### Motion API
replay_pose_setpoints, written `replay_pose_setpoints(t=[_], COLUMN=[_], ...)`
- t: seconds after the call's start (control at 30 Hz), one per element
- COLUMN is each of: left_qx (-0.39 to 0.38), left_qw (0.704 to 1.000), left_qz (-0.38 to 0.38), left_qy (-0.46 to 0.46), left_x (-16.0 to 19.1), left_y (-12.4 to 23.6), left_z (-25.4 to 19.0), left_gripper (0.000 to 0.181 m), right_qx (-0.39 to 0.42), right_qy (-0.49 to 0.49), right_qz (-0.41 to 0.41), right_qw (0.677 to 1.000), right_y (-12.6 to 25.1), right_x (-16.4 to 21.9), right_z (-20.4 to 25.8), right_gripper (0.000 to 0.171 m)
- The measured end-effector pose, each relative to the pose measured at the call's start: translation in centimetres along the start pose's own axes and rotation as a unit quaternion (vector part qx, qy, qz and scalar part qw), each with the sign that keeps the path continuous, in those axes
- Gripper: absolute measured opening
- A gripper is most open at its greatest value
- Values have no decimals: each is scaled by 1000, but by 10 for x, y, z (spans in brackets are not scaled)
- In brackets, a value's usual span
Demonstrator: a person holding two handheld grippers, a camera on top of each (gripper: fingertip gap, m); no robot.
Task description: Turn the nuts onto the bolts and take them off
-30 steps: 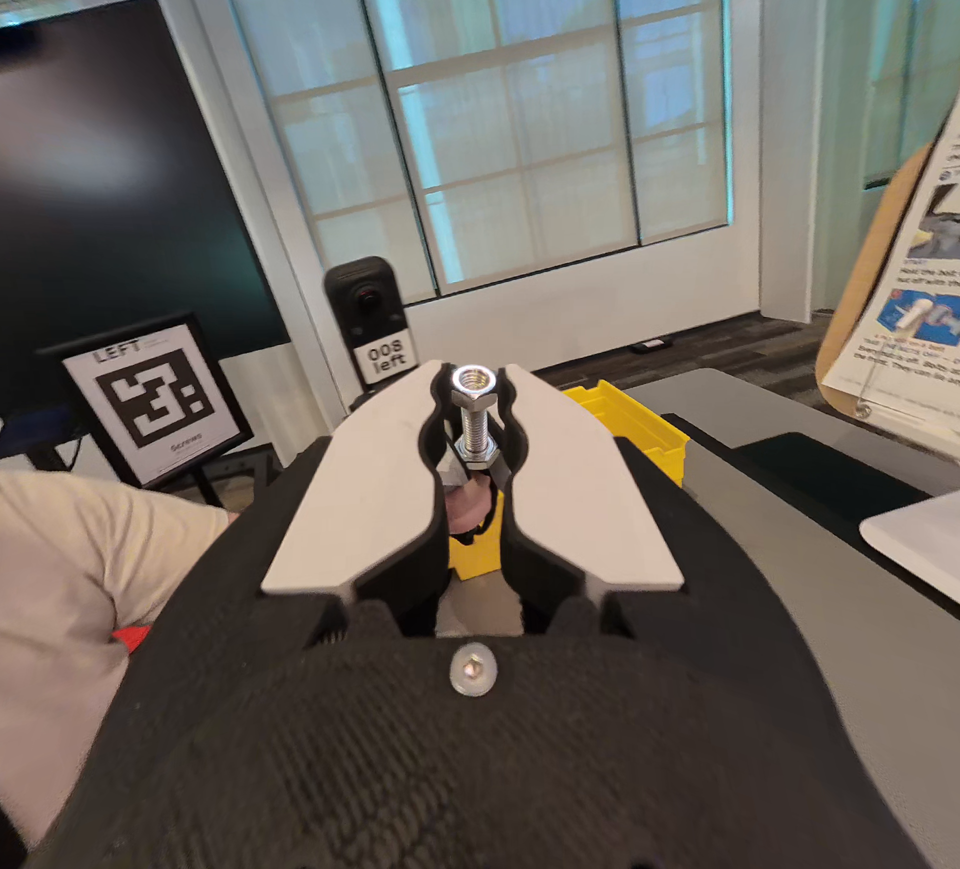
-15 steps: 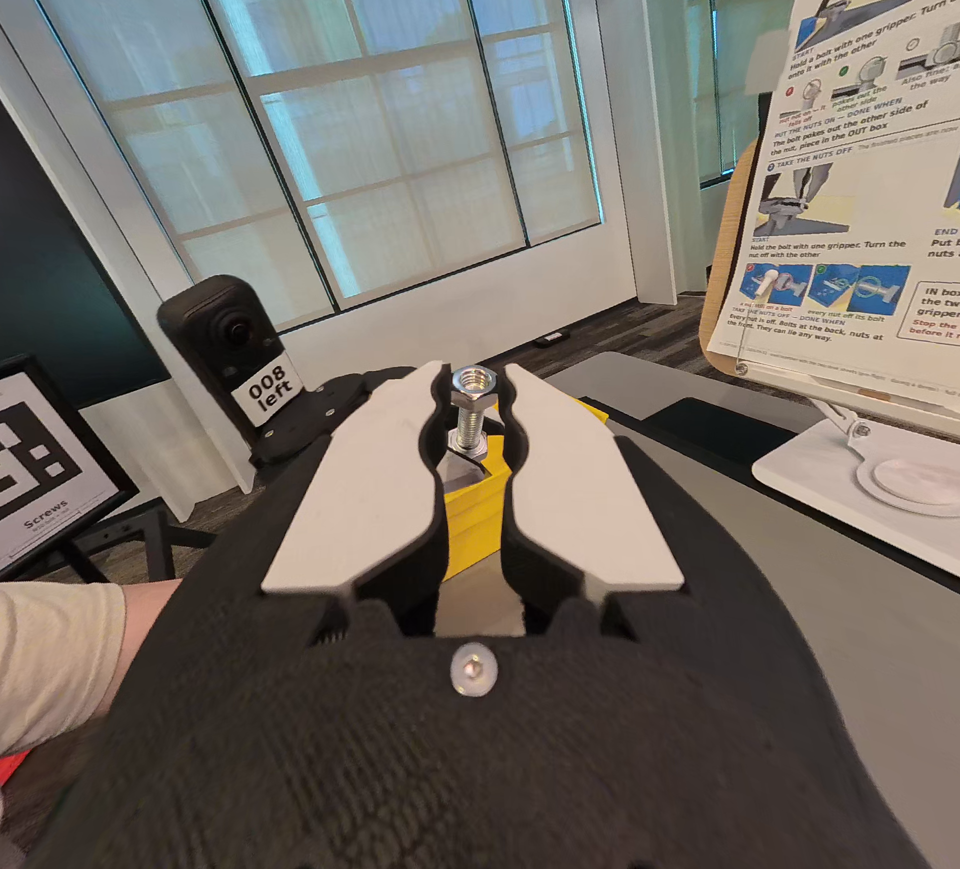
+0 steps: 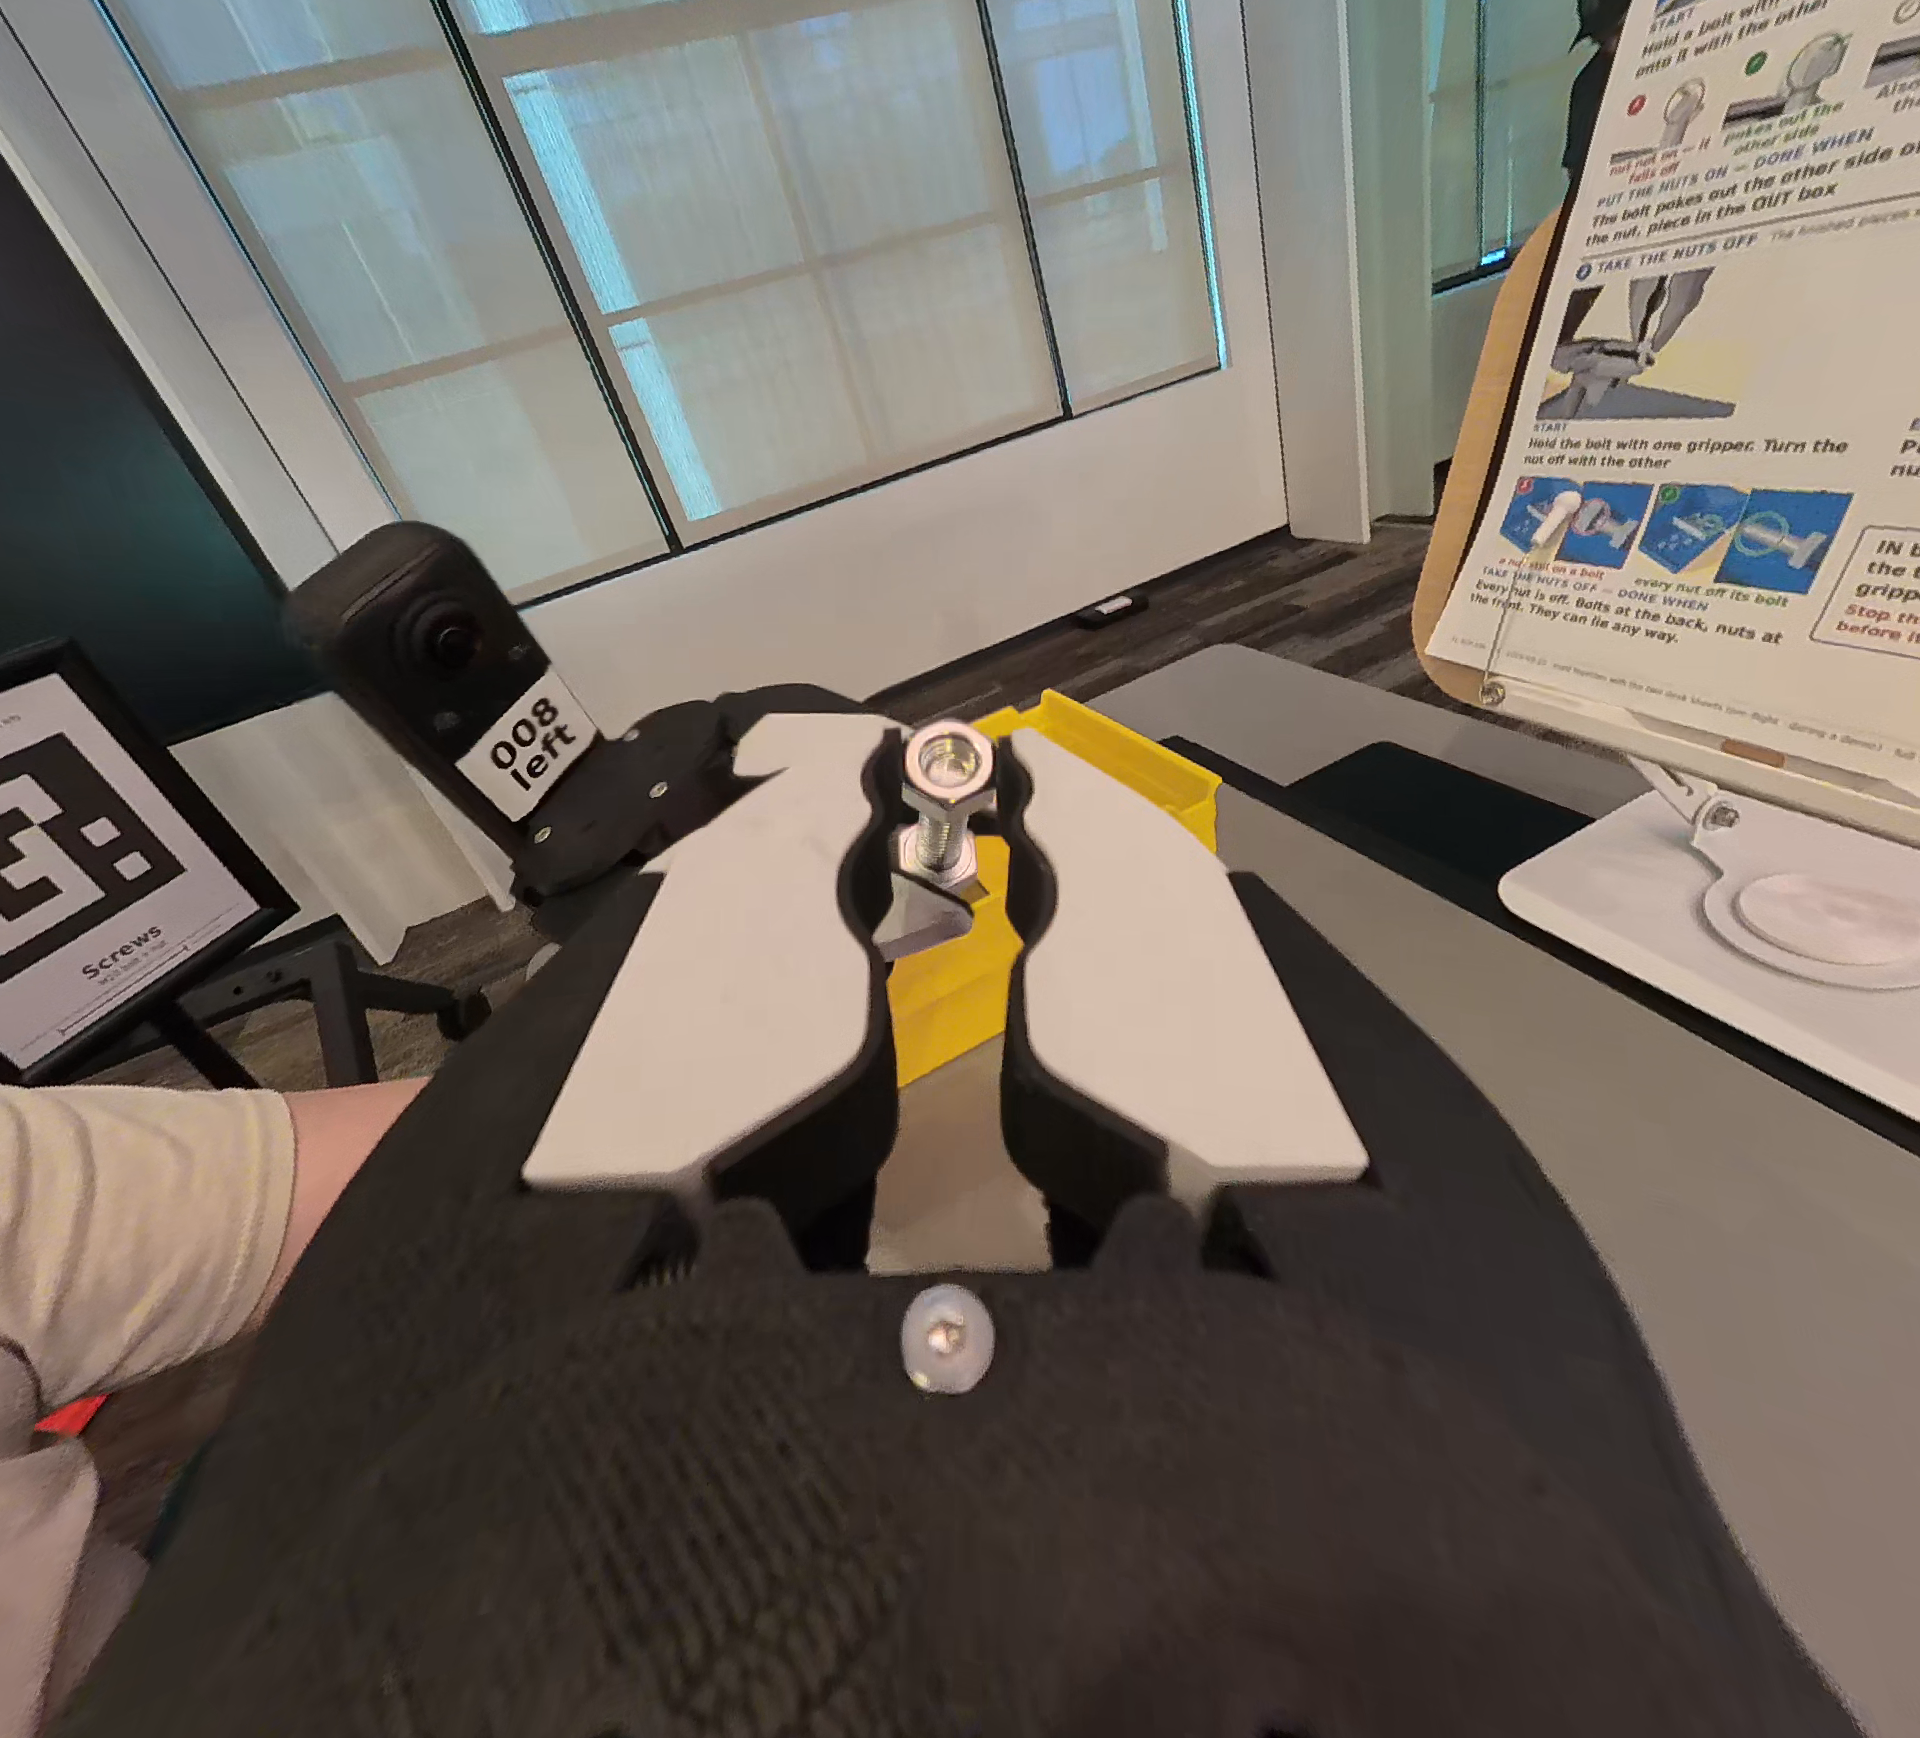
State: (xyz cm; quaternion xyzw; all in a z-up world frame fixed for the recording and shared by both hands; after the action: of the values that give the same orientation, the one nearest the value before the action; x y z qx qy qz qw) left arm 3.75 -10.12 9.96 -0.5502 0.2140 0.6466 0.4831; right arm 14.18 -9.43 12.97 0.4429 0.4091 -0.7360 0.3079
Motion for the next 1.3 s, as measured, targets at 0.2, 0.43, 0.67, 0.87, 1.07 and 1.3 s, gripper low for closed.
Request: replay_pose_setpoints(t=[0.2,0.43,0.67,0.87,1.07,1.3], left_qx=[-17,-50,-32,-2,49,115], left_qw=[997,995,999,999,988,959], left_qz=[15,26,14,-4,-34,-77], left_qy=[-68,-78,-5,34,139,247], left_x=[2,5,2,-1,-6,-14], left_y=[-1,-2,0,0,2,5], left_z=[-5,-3,0,-1,0,-1], left_gripper=[18,19,18,18,18,18], right_qx=[13,39,31,16,-3,-56], right_qy=[-13,-20,-15,-20,-9,-21], right_qz=[13,-31,-39,-26,-18,-16], right_qw=[1000,999,999,999,1000,998], right_y=[2,-2,-2,0,2,5], right_x=[1,6,5,1,-5,-12], right_z=[-2,-6,-4,-2,4,12], right_gripper=[18,18,18,18,18,17])
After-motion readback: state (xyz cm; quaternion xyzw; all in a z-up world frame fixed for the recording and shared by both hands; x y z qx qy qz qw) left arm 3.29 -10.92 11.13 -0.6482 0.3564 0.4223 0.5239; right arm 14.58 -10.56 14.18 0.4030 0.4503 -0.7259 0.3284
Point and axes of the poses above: each gripper's, where its closed fingertips meet, y back along the fingers, x out of its underside, z = x × y across the jaws, the point moved 6 cm from there along y, back along the fingers, and after that the axes turned 14 degrees about -z, right-handed, at the moved point
